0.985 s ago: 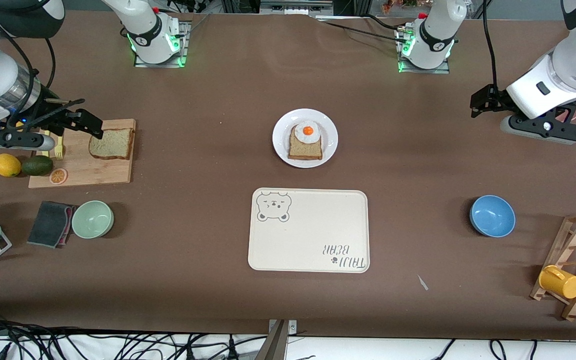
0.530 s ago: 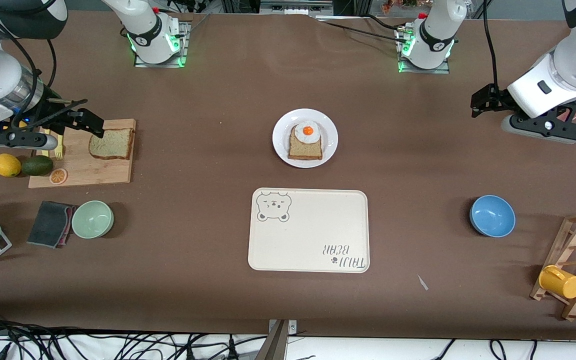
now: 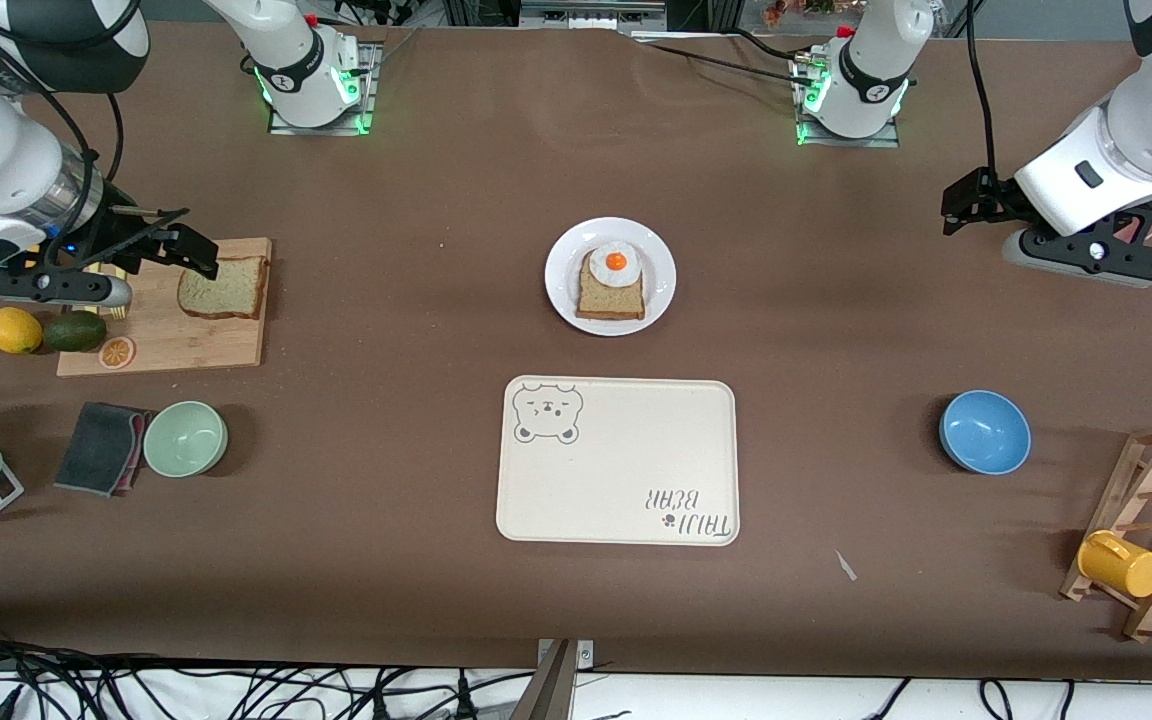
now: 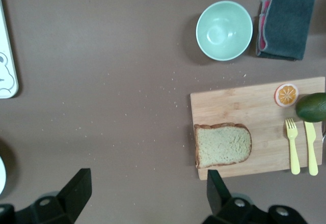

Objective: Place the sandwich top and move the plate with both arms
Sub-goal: 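Reach the right gripper down to the bread slice on the cutting board, then grasp the bread slice with the right gripper and lift it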

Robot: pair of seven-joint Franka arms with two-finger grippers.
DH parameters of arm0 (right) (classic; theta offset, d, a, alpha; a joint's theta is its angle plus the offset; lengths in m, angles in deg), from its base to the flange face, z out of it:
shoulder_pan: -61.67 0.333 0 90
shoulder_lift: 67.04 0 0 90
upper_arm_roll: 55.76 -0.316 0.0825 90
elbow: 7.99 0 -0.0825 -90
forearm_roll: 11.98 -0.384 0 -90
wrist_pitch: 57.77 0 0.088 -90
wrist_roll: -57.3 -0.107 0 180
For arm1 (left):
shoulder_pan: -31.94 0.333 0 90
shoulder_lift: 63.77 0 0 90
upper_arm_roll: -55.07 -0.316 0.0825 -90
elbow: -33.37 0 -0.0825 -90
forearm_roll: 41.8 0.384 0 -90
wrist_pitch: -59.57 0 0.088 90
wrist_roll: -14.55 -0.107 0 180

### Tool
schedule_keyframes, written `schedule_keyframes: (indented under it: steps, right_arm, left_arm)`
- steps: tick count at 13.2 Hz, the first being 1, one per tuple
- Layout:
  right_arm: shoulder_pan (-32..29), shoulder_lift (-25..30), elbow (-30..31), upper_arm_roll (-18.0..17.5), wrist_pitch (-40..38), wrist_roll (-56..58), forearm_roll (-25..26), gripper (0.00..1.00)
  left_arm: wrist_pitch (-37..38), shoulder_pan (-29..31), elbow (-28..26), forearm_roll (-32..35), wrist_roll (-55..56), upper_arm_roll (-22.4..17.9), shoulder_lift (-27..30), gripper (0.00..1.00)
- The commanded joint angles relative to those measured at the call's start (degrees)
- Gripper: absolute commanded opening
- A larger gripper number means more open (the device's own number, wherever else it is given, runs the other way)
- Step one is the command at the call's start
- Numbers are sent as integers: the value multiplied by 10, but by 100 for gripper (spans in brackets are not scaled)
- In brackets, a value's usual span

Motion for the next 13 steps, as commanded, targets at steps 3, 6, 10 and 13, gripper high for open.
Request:
schedule_keyframes:
  steps: [3,6,10,13]
  right_arm:
    - [3,23,76,-2,44,0,9,100]
    - [3,26,156,-6,114,4,50,100]
    - [4,19,264,-10,224,-2,73,100]
    - [3,-44,279,-6,218,-17,156,100]
  left_arm:
    - [8,-7,10,-6,-3,1,2,100]
    - [8,-6,15,-6,-1,2,-2,100]
    - [3,0,17,-7,2,1,0,100]
    - [-30,3,13,-6,2,-1,-1,100]
